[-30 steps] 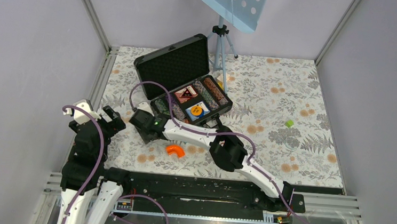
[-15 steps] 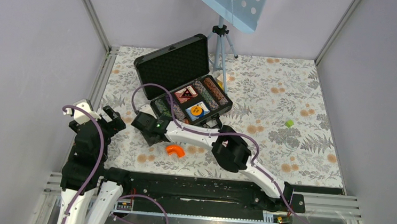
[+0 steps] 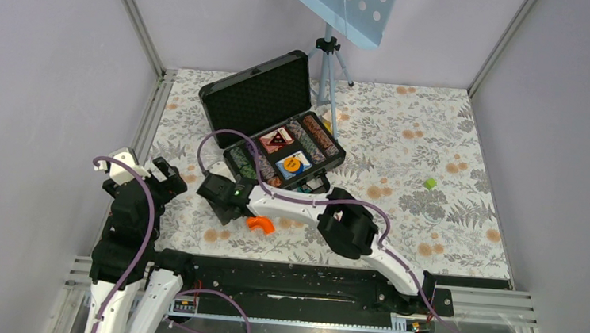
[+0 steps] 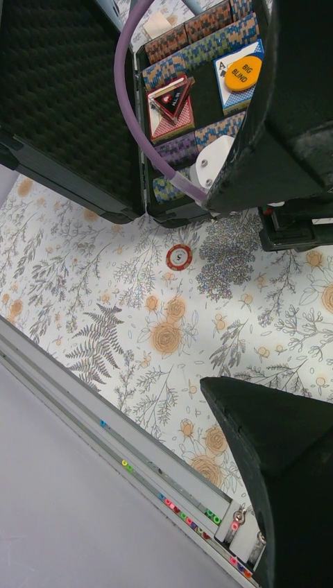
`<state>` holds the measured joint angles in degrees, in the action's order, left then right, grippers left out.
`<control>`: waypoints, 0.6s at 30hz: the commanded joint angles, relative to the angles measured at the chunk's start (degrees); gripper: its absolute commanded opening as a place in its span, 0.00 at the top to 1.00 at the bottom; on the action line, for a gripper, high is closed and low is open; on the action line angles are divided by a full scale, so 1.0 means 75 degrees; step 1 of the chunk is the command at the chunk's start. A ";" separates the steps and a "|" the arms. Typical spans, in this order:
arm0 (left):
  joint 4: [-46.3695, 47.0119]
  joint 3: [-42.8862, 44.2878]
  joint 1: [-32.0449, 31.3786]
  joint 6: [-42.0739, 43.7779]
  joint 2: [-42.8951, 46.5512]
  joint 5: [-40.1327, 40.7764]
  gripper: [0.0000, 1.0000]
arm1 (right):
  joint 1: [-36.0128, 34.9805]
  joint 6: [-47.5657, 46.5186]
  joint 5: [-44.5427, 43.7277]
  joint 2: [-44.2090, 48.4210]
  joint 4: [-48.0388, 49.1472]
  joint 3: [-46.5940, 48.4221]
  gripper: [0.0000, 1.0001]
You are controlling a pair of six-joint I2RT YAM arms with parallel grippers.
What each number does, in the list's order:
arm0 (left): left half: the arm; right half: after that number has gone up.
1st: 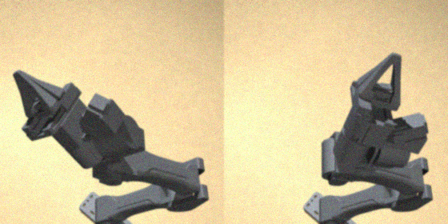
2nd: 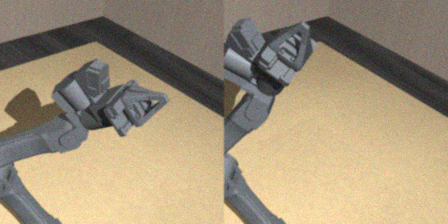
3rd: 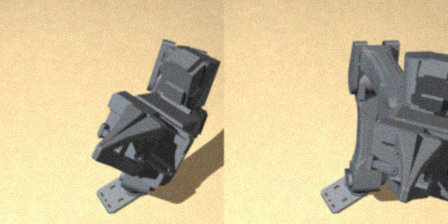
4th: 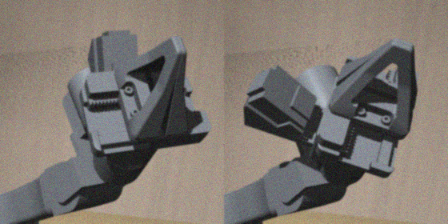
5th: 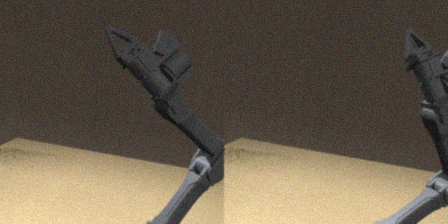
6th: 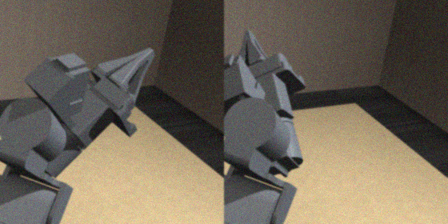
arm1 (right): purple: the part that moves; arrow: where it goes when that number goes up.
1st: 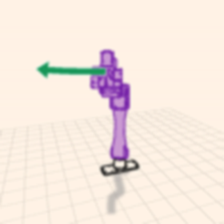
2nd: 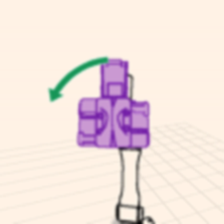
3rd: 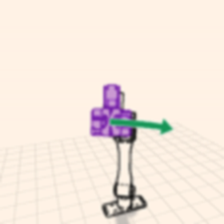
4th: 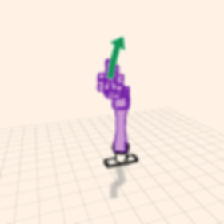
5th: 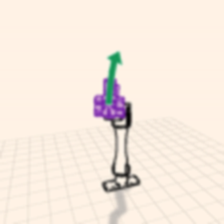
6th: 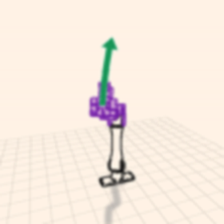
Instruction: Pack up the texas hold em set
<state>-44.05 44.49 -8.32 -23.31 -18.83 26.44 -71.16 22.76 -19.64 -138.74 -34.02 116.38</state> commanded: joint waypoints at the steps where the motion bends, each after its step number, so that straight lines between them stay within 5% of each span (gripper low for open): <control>1: 0.0342 -0.0014 -0.0038 0.0093 0.0074 0.0137 0.13 | 0.0036 0.0076 -0.0182 -0.0146 -0.0855 -0.0342 0.32; 18: 0.0359 -0.0025 -0.0040 0.0085 0.0078 0.0139 0.13 | -0.0316 0.0540 0.1161 0.0480 -0.0026 -0.1160 0.43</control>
<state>-44.03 44.47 -8.40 -23.31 -18.83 26.44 -71.29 23.86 -17.12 -134.93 -30.79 109.95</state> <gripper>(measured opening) 0.872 0.570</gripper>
